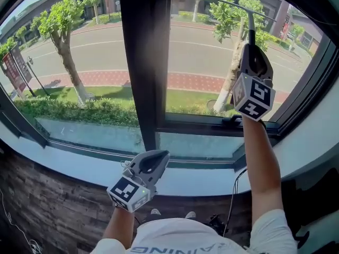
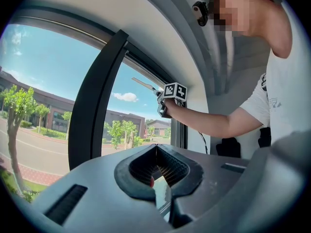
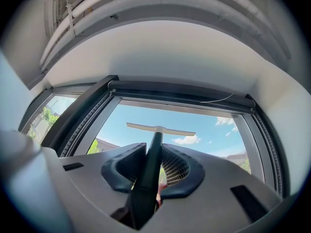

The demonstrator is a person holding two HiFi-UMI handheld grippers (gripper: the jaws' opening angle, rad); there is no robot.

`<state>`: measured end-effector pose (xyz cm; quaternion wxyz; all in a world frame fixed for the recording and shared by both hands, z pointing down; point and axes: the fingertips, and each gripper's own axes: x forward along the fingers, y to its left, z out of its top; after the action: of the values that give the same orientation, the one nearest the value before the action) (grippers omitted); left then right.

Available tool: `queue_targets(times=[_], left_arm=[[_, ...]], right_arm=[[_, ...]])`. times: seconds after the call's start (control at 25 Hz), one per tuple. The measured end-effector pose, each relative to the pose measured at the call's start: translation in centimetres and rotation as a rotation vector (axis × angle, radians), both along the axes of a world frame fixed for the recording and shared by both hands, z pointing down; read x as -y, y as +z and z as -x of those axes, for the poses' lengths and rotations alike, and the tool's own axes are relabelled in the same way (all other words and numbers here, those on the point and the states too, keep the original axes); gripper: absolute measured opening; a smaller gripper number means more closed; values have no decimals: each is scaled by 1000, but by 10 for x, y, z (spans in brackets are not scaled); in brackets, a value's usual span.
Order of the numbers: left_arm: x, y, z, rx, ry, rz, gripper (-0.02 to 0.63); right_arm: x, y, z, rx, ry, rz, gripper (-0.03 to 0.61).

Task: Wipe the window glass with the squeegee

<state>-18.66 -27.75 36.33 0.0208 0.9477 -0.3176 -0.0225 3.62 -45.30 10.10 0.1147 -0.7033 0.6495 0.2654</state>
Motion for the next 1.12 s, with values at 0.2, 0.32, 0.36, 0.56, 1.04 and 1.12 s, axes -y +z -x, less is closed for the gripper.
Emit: queue_targets(times=[0.2, 0.32, 0.36, 0.56, 1.04, 1.12], left_arm=[[0, 2, 1, 3, -9, 11, 17], [0, 5, 4, 6, -19, 17, 17], [1, 5, 4, 6, -21, 18, 17], [2, 6, 6, 12, -29, 16, 17], [5, 7, 0, 39, -28, 9, 17], [4, 12, -1, 41, -28, 18, 17]], right_arm=[[-1, 38, -2, 4, -2, 25, 100], [-3, 62, -3, 7, -5, 49, 100], [-4, 69, -3, 7, -5, 59, 100], [-9, 104, -4, 0, -6, 107, 100], [-16, 194, -9, -6, 8, 230, 100], [-18, 216, -10, 1, 8, 265, 100]])
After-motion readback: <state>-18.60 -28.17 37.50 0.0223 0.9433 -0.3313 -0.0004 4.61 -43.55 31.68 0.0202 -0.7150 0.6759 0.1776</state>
